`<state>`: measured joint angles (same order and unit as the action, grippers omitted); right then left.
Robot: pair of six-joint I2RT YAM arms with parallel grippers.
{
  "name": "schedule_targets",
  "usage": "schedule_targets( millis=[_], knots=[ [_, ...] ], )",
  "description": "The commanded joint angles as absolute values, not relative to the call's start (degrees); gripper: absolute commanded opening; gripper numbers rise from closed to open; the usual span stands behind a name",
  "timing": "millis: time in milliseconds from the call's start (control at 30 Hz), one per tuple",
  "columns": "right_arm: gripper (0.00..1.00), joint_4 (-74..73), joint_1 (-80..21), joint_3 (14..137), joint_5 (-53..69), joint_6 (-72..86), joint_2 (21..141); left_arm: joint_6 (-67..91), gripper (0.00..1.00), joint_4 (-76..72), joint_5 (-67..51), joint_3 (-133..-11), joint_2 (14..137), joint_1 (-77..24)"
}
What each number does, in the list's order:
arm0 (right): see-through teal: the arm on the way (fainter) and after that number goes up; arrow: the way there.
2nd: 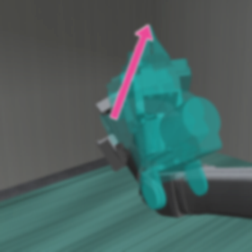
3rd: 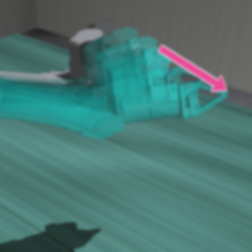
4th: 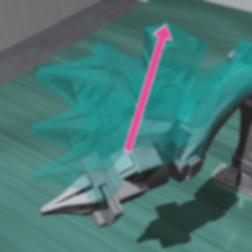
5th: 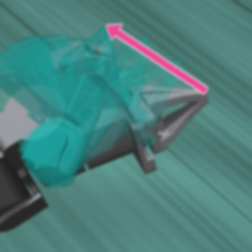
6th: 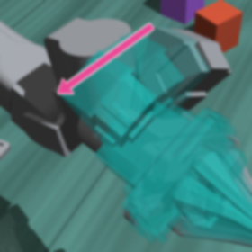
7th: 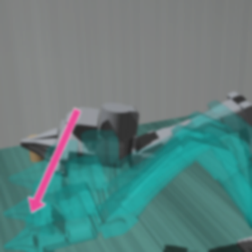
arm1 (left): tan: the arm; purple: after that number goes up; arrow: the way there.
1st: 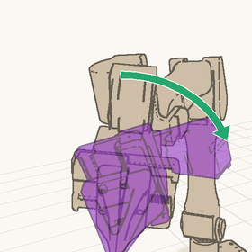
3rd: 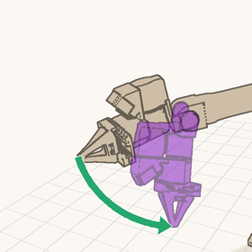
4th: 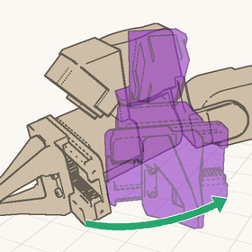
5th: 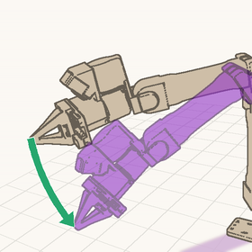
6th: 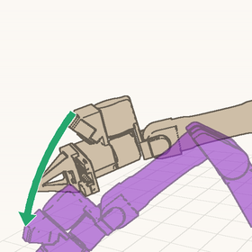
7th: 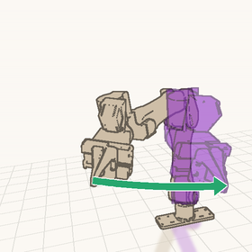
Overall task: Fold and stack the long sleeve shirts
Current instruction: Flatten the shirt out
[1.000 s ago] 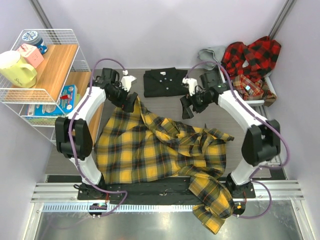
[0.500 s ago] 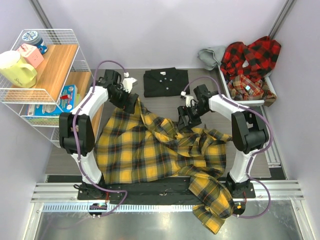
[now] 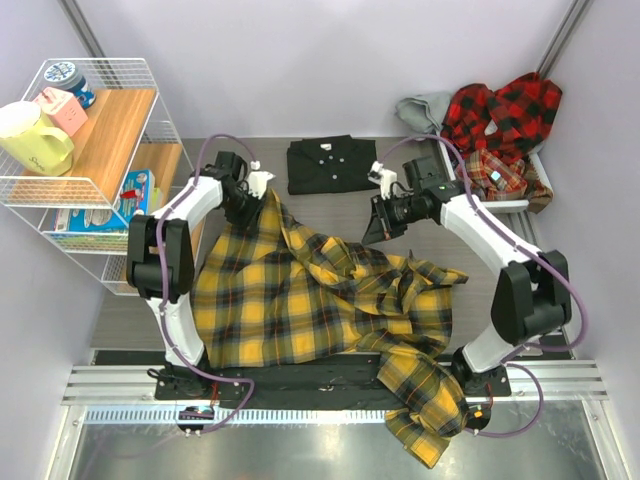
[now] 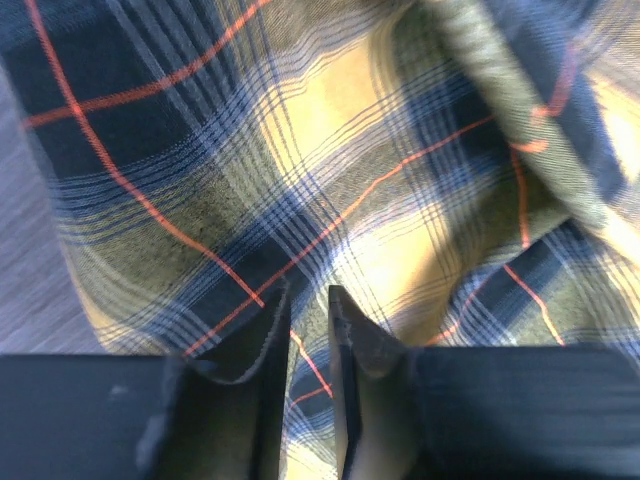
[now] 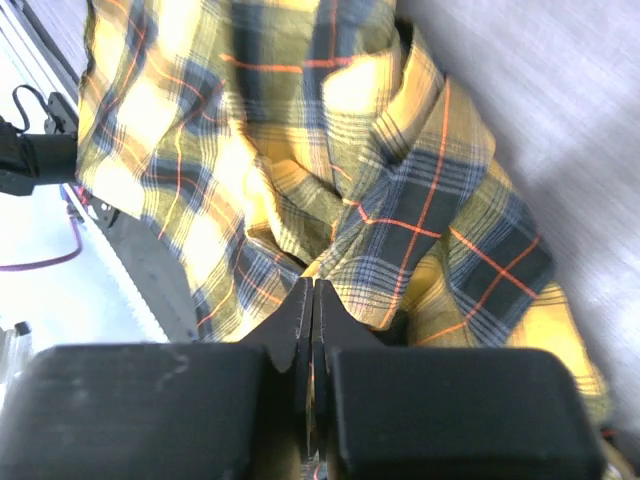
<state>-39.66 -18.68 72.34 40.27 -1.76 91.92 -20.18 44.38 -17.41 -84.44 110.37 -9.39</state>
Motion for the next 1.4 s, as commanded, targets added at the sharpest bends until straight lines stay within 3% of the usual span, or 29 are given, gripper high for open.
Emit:
schedule_targets(
  millis=[0,67,100,133,267,367,433,500,533,567,667,700,767,867,1133,1367],
  knots=[
    [0.03,-37.7,-18.9,73.2,37.2,-2.3,89.0,-20.8,0.19,43.7,-16.3,-83.8,111.1,-9.0],
    [0.28,-37.7,-18.9,73.4,35.8,-1.2,90.2,-20.7,0.20,43.9,-16.7,-83.8,110.7,-9.0],
    [0.58,-37.4,-19.1,73.5,35.6,-0.5,91.7,-20.7,0.24,43.9,-16.8,-83.7,110.6,-9.0],
    [0.66,-37.1,-19.3,73.6,35.1,-0.2,92.7,-20.5,0.27,43.9,-16.9,-83.7,110.5,-9.0],
    [0.79,-34.6,-21.4,74.0,30.6,2.0,96.4,-20.3,0.35,43.9,-16.7,-83.3,109.7,-9.0],
    [0.79,-33.3,-22.1,75.1,29.9,2.7,100.3,-20.3,0.36,43.9,-16.6,-83.0,109.9,-9.1],
    [0.79,-32.6,-22.3,75.8,29.9,3.1,103.1,-20.3,0.37,43.9,-16.3,-82.8,110.2,-9.0],
    [0.72,-32.2,-22.4,76.3,30.6,3.5,104.2,-20.4,0.36,43.6,-16.1,-82.4,110.2,-9.0],
    [0.65,-31.9,-22.4,76.5,30.8,3.8,104.7,-20.3,0.35,43.4,-15.9,-82.3,110.4,-9.0],
    [0.47,-31.7,-22.4,76.5,30.8,4.0,104.6,-20.2,0.34,43.2,-15.3,-81.7,110.4,-9.0],
    [0.20,-31.6,-22.3,75.9,31.1,4.2,101.7,-20.2,0.20,42.5,-13.8,-80.8,110.7,-9.0],
    [0.16,-31.6,-22.4,75.7,31.2,4.0,100.5,-20.2,0.10,42.1,-13.3,-80.4,110.7,-9.0],
    [0.08,-31.6,-22.4,75.1,30.8,3.8,96.3,-20.3,0.02,41.7,-12.8,-80.1,111.0,-8.7],
    [0.01,-34.4,-22.4,76.2,28.8,1.7,91.7,-20.3,0.00,41.7,-11.8,-79.6,111.4,-8.4],
    [0.01,-37.9,-22.4,79.8,20.7,-3.3,83.8,-21.0,0.00,43.4,-10.0,-79.5,113.6,-7.2],
    [0.01,-28.9,-22.4,78.0,5.5,-6.9,77.5,-21.5,0.00,44.2,-9.2,-77.6,113.6,-6.7]
  ],
)
